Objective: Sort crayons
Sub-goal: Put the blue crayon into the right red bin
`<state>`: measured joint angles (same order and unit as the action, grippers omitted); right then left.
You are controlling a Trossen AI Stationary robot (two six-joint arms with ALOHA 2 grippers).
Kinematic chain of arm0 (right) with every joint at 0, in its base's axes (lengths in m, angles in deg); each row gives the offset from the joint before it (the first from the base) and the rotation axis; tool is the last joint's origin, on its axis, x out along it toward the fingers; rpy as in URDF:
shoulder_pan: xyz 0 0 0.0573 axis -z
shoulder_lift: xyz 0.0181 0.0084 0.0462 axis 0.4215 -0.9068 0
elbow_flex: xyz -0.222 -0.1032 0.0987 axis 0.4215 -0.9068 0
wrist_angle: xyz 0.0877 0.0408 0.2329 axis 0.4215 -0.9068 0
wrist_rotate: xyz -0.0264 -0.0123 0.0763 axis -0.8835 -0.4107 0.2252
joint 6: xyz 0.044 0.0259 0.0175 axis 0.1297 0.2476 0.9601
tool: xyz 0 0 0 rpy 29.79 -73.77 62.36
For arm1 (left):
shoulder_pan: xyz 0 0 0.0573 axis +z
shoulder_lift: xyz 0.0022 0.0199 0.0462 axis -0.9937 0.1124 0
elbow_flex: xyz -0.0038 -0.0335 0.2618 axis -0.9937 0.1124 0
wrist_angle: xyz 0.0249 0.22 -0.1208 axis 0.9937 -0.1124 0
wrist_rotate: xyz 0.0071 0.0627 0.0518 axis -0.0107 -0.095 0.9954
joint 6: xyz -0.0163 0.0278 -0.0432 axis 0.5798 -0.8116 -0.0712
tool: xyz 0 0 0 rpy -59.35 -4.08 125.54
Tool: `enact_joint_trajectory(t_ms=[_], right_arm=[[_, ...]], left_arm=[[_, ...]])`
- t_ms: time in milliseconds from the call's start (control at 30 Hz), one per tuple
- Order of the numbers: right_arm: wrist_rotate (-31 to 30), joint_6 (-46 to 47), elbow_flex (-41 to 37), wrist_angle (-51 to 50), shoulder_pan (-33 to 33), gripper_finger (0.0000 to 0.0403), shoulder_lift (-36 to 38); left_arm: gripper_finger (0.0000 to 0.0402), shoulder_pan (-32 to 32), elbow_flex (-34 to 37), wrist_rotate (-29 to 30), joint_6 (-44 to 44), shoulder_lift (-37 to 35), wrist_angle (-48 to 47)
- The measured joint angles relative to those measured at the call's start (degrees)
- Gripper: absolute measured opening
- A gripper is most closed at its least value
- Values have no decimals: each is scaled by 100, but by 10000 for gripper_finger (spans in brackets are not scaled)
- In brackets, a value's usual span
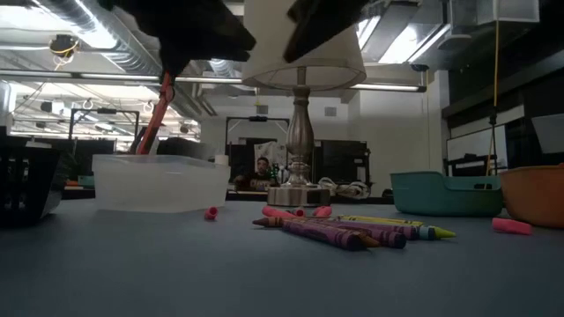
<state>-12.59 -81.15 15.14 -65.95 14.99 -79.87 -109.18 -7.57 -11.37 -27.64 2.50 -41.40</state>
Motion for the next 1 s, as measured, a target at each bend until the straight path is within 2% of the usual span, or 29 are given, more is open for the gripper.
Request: enact_joint_trajectory(t_ms=[200,400,533,733,1000], right_arm=[[-515,452,0,-907,-339,104,382],[-730,867,-266,-1398,-660,104,765],[-768,1194,-790,-1404,-792,104,1159],[-1130,1863,-1727,-1261,-821,104,1779],[-1267,2144,-2899,-434,-808,104,2549]], left_arm=[[85,377,0,-166,-539,0,367],[85,635,0,-180,-1089,0,833],[85,832,0,-380,-1215,0,971],[85,1092,0,-550,-1219,0,992],[85,1485,0,-952,-1219,0,1014]])
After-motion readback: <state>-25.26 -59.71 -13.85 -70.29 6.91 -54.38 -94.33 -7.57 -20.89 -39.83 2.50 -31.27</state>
